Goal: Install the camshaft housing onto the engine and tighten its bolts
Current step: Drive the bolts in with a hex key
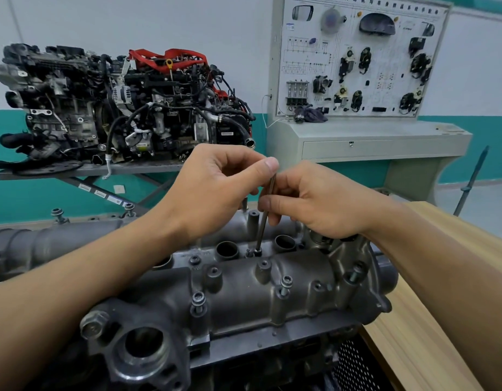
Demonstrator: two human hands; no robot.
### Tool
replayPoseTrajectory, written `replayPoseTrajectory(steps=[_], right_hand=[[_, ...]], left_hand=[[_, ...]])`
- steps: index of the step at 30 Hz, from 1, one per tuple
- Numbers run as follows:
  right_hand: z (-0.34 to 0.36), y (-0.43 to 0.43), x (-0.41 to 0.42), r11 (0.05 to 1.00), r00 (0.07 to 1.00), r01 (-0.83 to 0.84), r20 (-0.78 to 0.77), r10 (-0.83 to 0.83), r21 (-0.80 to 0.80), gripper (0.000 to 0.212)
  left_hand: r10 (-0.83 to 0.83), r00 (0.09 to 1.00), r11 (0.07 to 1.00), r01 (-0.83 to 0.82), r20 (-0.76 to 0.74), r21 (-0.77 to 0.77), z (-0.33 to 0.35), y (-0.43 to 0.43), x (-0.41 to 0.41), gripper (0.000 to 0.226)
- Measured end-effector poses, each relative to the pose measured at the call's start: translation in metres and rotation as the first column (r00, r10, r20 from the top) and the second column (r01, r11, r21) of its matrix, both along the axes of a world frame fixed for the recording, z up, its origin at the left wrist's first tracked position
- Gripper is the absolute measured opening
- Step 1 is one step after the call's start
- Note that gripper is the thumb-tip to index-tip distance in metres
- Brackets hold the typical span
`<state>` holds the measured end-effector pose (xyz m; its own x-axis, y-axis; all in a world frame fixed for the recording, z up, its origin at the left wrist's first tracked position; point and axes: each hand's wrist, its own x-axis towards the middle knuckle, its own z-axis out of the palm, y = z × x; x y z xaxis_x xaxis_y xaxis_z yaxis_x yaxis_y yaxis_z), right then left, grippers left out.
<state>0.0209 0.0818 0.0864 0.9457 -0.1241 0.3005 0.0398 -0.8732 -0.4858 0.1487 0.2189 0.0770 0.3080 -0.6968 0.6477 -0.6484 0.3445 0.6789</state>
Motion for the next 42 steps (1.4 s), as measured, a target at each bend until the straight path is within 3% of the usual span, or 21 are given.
replayPoseTrajectory(steps=[9,13,17,19,20,22,26,28,31,33,35,38,42], right_hand=[[-0.001,0.000,0.001,0.999,0.999,0.043,-0.027,-0.042,0.032,0.031],[-0.001,0.000,-0.001,0.998,1.000,0.018,-0.003,-0.017,0.060,0.026],[0.002,-0.010,-0.005,0.936,0.968,-0.026,0.241,-0.064,0.350,0.021],[0.005,-0.010,-0.004,0.921,0.931,-0.068,0.357,-0.080,0.384,0.008],[0.006,-0.008,-0.004,0.937,0.922,-0.088,0.385,-0.052,0.338,0.005],[0.009,-0.004,-0.004,0.975,0.925,-0.096,0.381,0.012,0.202,0.021],[0.021,-0.003,-0.005,0.992,0.959,0.039,0.285,-0.003,-0.121,0.015],[0.025,-0.002,-0.005,0.964,0.963,0.107,0.267,-0.040,-0.242,0.019],[0.030,0.007,-0.006,0.909,0.955,0.208,0.278,-0.107,-0.362,0.035],[0.031,0.017,-0.006,0.808,0.925,0.355,0.303,-0.230,-0.470,0.048],[0.033,0.031,-0.004,0.695,0.865,0.497,0.358,-0.352,-0.520,0.049],[0.038,0.051,0.000,0.631,0.813,0.582,0.361,-0.456,-0.513,0.038],[0.044,0.053,0.007,0.709,0.860,0.509,0.263,-0.437,-0.488,0.035]], left_hand=[[-0.045,0.996,0.999,0.045,-0.073,-0.005,0.004,-0.002,0.004,0.017],[-0.128,0.947,0.992,0.123,-0.295,-0.032,0.000,-0.011,0.008,0.013],[-0.150,0.762,0.980,0.200,-0.630,0.009,-0.001,-0.024,0.004,0.017],[-0.122,0.727,0.950,0.283,-0.676,0.133,-0.004,-0.029,0.000,0.025],[-0.102,0.744,0.929,0.308,-0.660,0.203,-0.007,-0.031,-0.003,0.026],[-0.085,0.792,0.904,0.317,-0.604,0.288,-0.012,-0.033,-0.007,0.026],[-0.071,0.796,0.926,0.276,-0.602,0.256,-0.015,-0.034,-0.010,0.032],[-0.081,0.809,0.936,0.262,-0.582,0.234,-0.016,-0.033,-0.009,0.039],[-0.143,0.839,0.956,0.255,-0.525,0.146,-0.012,-0.025,-0.003,0.030],[-0.177,0.862,0.966,0.245,-0.474,0.086,-0.007,-0.018,0.002,0.024],[-0.194,0.909,0.966,0.242,-0.369,0.089,-0.007,-0.014,0.004,0.028],[-0.141,0.980,0.975,0.161,-0.138,0.150,-0.009,-0.012,0.002,0.028],[-0.086,0.988,0.980,0.107,-0.127,0.171,-0.010,-0.009,0.005,0.010]])
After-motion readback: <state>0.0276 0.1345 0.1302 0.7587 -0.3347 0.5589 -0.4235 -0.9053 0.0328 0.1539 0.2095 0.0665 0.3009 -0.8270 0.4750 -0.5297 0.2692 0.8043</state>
